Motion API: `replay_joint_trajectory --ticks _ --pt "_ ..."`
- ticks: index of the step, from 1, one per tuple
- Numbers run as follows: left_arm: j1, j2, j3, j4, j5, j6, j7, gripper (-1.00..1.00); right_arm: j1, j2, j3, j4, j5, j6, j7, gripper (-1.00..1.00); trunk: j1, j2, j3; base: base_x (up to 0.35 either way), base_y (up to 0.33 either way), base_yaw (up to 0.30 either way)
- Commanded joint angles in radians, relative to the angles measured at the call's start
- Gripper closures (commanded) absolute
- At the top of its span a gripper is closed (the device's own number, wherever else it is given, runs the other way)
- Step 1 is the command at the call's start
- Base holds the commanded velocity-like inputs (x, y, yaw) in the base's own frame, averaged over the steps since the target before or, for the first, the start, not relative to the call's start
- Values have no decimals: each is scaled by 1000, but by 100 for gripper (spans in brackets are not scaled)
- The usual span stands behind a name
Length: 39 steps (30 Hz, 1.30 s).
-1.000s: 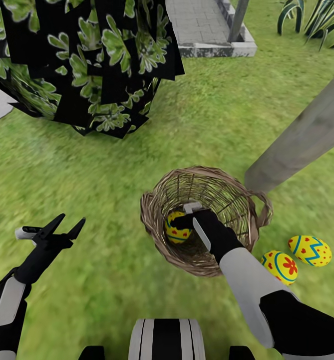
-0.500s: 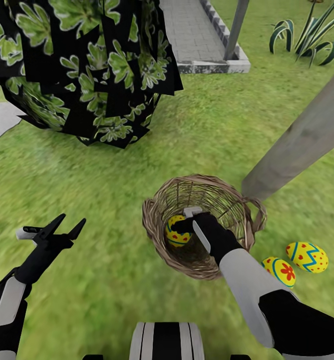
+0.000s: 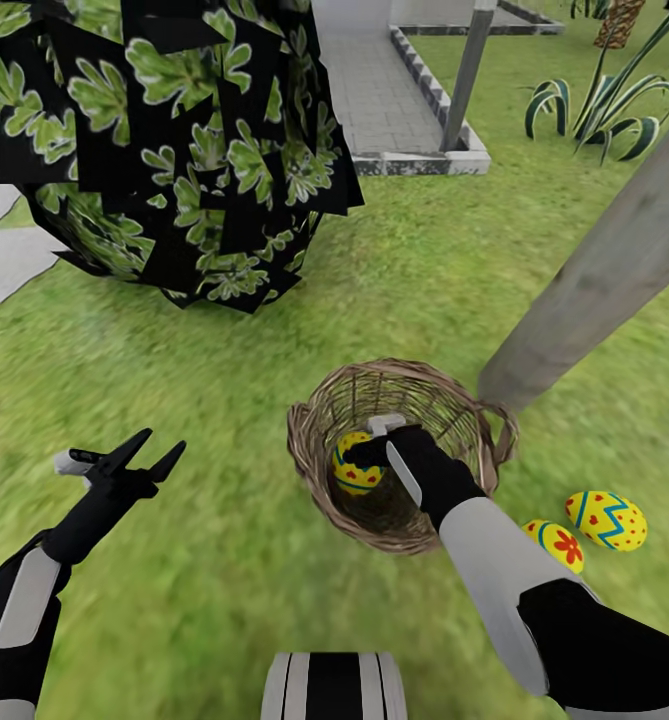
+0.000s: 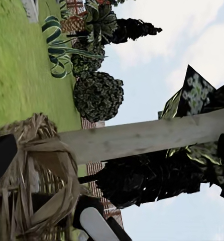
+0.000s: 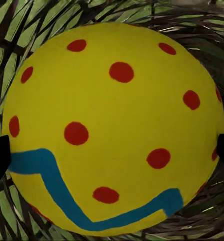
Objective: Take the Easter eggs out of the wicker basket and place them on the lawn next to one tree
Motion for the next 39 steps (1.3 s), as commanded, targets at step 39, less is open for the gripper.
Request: replay_joint_trajectory --ticks 39 --pt "-1 -9 -5 2 1 2 37 -100 10 -40 6 -1 0 7 -9 100 -18 9 150 -48 -28 0"
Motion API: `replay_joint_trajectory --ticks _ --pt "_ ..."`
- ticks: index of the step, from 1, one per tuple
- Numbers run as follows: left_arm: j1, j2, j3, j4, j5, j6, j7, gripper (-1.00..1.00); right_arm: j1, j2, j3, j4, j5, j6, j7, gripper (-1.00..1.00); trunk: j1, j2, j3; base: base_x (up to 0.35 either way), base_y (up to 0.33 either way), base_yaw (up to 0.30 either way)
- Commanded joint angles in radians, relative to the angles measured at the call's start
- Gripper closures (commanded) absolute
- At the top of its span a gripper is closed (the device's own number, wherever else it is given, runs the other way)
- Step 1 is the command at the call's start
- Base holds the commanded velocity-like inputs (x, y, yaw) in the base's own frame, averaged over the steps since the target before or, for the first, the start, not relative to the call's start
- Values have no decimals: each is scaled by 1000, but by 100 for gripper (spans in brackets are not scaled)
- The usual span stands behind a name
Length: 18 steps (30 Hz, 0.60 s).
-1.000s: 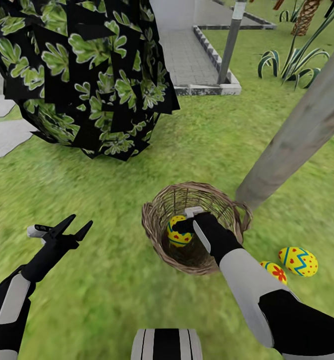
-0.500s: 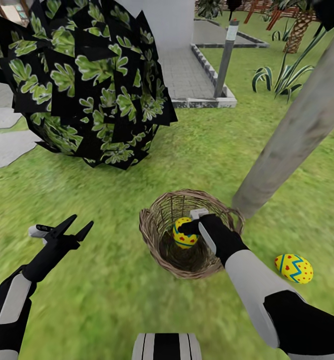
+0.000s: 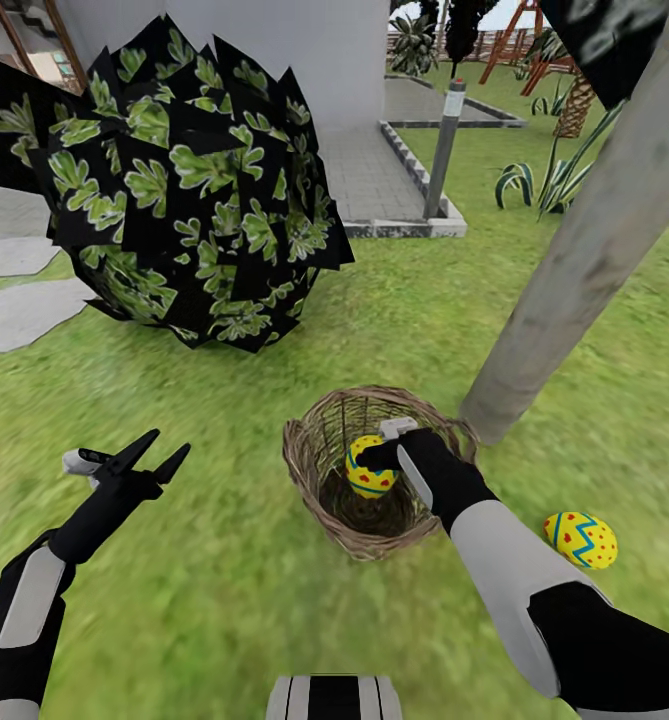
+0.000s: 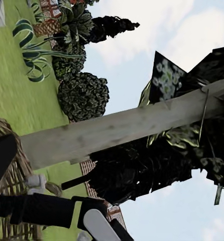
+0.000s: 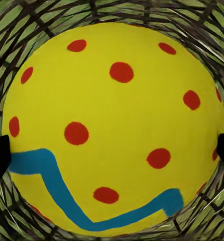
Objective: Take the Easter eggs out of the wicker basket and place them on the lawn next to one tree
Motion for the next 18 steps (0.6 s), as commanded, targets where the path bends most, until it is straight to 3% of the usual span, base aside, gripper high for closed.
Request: replay_joint_trajectory --ticks 1,9,12,14,18 --pt "0 0 0 0 2 5 -1 -100 0 -1 3 -1 -4 5 -1 100 -1 0 3 -285 0 0" --pt "0 0 2 0 3 5 -1 -100 0 -5 3 -16 0 5 1 100 -4 2 34 -62 0 0" --pt "0 0 2 0 2 5 -1 -100 0 -19 3 -45 -7 5 14 100 -6 3 46 0 0 0" --pt "0 0 2 0 2 5 -1 -100 4 -41 2 -81 -8 38 92 100 -7 3 54 0 0 0" --pt "0 1 2 0 2 5 -1 -100 36 -89 0 -220 -8 182 220 100 -9 4 69 -6 0 0"
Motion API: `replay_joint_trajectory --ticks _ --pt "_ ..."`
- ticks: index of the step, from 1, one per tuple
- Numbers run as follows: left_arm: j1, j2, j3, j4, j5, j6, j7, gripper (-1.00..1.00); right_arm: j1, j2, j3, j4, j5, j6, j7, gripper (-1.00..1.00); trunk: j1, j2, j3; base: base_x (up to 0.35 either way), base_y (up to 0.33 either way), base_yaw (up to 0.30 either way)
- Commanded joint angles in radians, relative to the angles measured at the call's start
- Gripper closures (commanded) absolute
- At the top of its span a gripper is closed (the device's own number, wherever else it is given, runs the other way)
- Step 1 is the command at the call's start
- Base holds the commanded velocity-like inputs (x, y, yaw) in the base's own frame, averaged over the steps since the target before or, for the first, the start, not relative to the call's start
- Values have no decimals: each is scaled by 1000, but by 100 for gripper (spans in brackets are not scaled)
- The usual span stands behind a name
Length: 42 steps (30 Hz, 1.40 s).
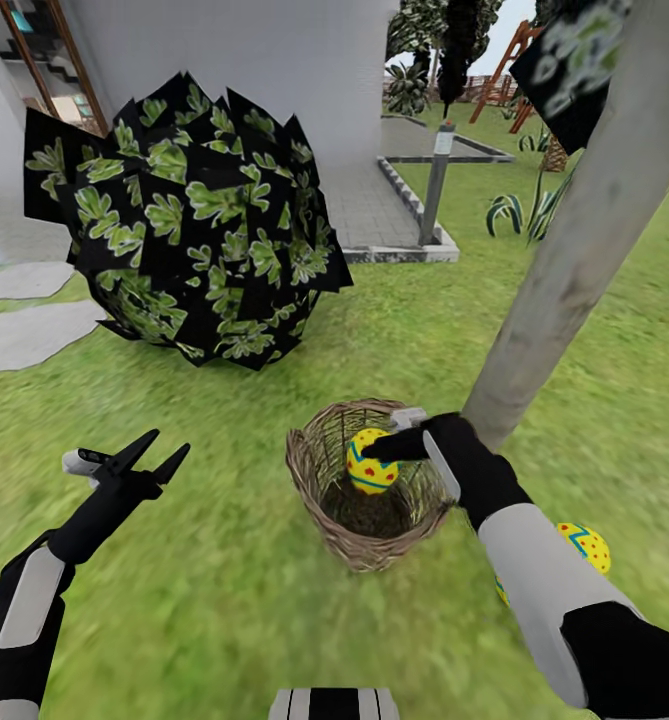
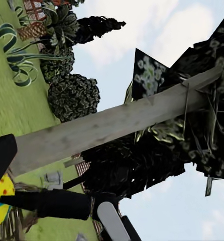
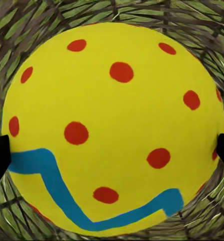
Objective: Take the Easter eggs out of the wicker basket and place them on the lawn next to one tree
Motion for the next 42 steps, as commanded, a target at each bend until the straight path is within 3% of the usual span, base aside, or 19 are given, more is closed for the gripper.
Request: replay_joint_trajectory --ticks 1,3,6,9,12,14,18,20,23,25,28,31,33,35,37,40,42 --pt "-1 0 0 0 2 5 -1 -100 8 -10 0 -36 -6 23 12 100 -1 0 3 -130 0 0" --pt "0 0 0 0 2 5 -1 -100 29 -23 -2 -106 -6 72 47 100 -2 0 11 -291 0 0" --pt "-1 0 0 0 2 5 -1 -100 59 -53 -3 -188 -7 82 114 100 -3 1 23 -111 0 0" --pt "-1 0 0 0 3 5 -1 -100 106 -74 -3 -290 -6 84 248 100 -4 2 34 -10 0 0" --pt "-1 1 0 0 3 5 -1 -100 169 -115 -6 -426 -7 84 411 100 -6 3 46 -1 0 0" --pt "-1 0 -1 0 3 5 -1 -100 199 -129 -58 -479 -7 84 517 100 -6 3 54 -50 0 0" --pt "-1 -1 -3 -1 2 5 -1 -100 219 -133 -152 -493 -8 84 697 100 -8 4 69 -303 0 0" --pt "-1 -1 -5 -1 3 5 -1 -100 222 -133 -212 -493 -8 84 749 100 -9 4 77 -342 0 0" --pt "-1 -2 -49 -7 3 5 -2 -100 227 -133 -272 -494 -8 84 762 100 -11 5 88 -221 0 0" --pt "0 -2 -81 -12 5 3 -8 -100 227 -133 -281 -492 -6 84 763 100 -11 5 88 -31 0 0" --pt "-1 -2 -88 -13 9 -6 -21 -100 228 -137 -283 -491 -6 85 764 100 -11 5 88 -5 0 0" --pt "0 -2 -94 -14 9 -34 -89 -100 254 -139 -286 -492 -6 86 764 100 -11 5 90 -1 0 -102" --pt "0 -3 -117 -14 7 -41 -125 -100 261 -142 -322 -491 -7 86 764 100 -11 5 92 0 -82 -215" --pt "0 -30 -143 -14 5 -43 -133 -100 264 -143 -374 -491 -8 86 764 100 -11 5 94 0 -243 -234" --pt "0 -49 -184 -13 4 -63 -132 -100 275 -144 -393 -492 -9 86 767 100 -11 5 96 0 -283 -239" --pt "-1 -52 -309 -6 3 -163 -129 -100 282 -143 -429 -492 -8 86 770 100 -11 5 100 0 -295 -240" --pt "-1 -54 -367 -2 3 -187 -127 -100 283 -143 -500 -492 -8 86 770 100 -11 5 102 0 -299 -242"
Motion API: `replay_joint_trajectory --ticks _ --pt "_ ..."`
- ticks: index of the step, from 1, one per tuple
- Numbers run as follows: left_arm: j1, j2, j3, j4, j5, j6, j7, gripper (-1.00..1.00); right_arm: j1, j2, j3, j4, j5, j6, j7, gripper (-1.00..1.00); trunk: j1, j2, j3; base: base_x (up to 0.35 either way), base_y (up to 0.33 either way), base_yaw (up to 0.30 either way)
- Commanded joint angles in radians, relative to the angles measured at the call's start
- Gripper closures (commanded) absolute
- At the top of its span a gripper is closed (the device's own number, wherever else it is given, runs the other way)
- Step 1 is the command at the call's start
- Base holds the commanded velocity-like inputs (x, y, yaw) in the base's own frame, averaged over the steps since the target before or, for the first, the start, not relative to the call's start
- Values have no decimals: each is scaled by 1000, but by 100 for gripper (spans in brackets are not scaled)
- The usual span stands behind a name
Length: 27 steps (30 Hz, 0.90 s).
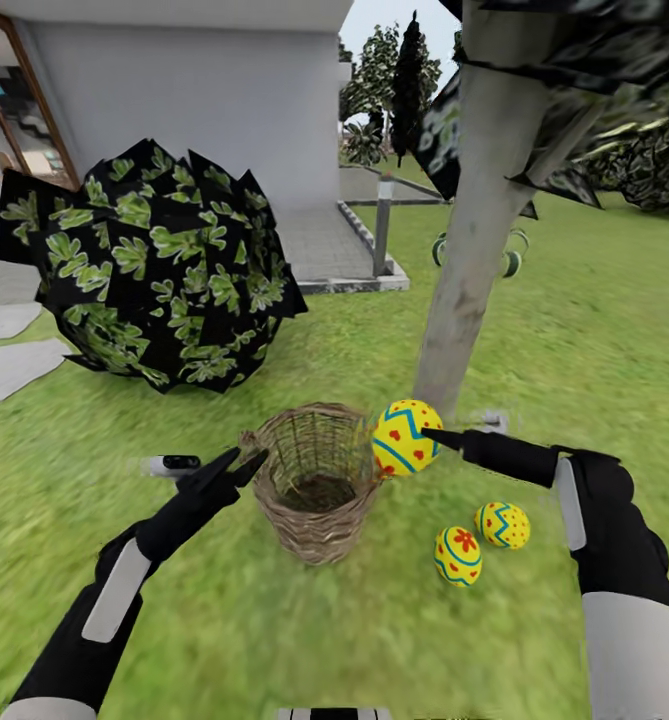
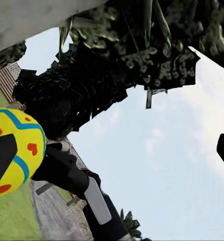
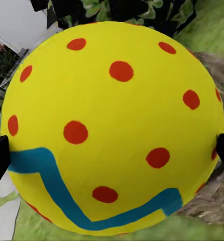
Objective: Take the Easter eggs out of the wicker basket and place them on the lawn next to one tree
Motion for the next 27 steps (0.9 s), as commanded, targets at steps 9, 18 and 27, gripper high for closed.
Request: replay_joint_trajectory --ticks 9,18,27 --pt "0 -38 -86 2 4 4 1 -100 0 -5 -41 2 7 2 -13 100 0 0 9 0 -301 -246" --pt "0 -74 -227 6 4 -19 3 -100 0 -6 -43 3 23 -10 -204 100 0 0 18 4 -314 -249" --pt "0 -105 -296 64 6 -95 30 -100 1 -3 116 31 45 -70 -811 100 0 0 21 98 -282 -131"
